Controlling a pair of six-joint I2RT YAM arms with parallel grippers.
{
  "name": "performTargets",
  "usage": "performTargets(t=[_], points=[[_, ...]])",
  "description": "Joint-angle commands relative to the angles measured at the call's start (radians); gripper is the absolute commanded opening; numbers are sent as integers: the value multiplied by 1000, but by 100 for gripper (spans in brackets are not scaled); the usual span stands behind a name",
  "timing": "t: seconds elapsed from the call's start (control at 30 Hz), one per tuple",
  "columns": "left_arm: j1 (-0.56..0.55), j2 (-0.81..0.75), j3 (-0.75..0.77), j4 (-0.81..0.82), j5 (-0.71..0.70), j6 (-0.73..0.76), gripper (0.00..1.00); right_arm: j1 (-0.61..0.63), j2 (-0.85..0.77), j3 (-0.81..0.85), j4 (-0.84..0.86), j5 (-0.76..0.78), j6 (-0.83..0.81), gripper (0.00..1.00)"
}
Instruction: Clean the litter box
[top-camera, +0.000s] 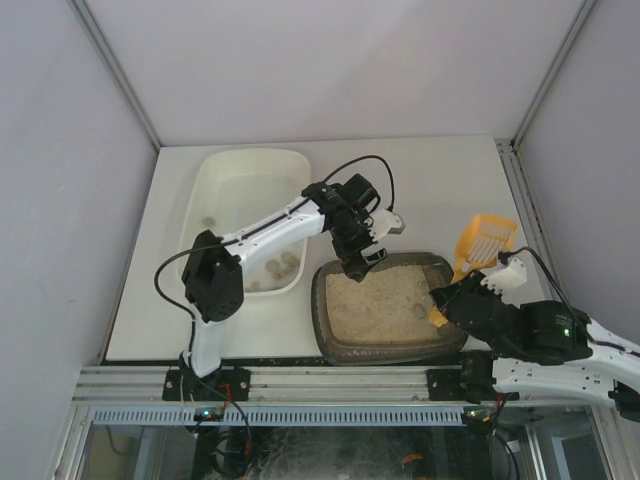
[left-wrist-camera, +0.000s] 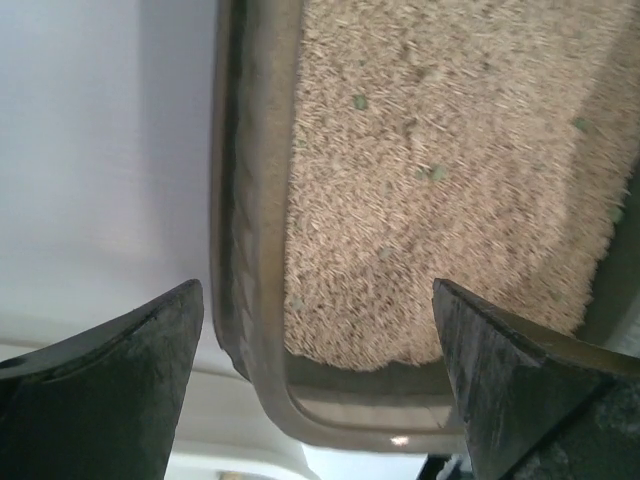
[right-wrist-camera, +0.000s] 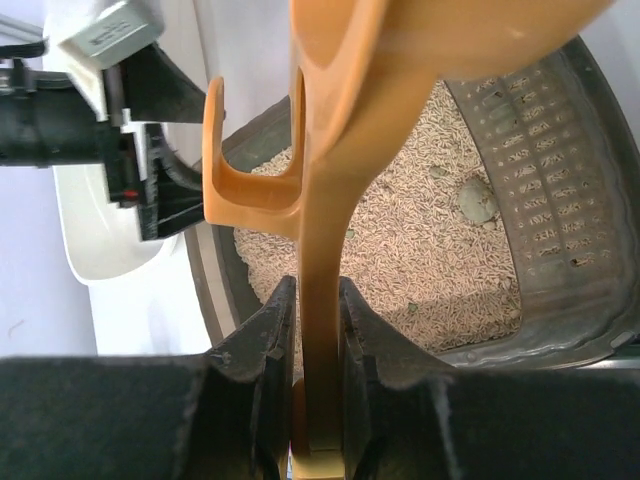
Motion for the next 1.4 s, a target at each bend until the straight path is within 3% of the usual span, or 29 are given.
performTargets(t=[0.0, 0.3, 0.67, 0.97, 1.37], points=[[18, 62, 25, 125, -108, -51, 100, 10, -28, -5, -16, 68, 44, 0], [18, 135, 58, 229, -157, -96, 100, 9, -73, -15, -74, 93, 77, 0], [-4, 263, 275, 116, -37, -66, 98, 8, -165, -51, -167, 107, 197, 0], [-55, 314, 327, 112, 0, -66, 97, 8, -217, -93, -151, 116, 212, 0], [-77, 331, 350, 228, -18, -162, 96, 9, -235, -110, -166, 109, 224, 0]])
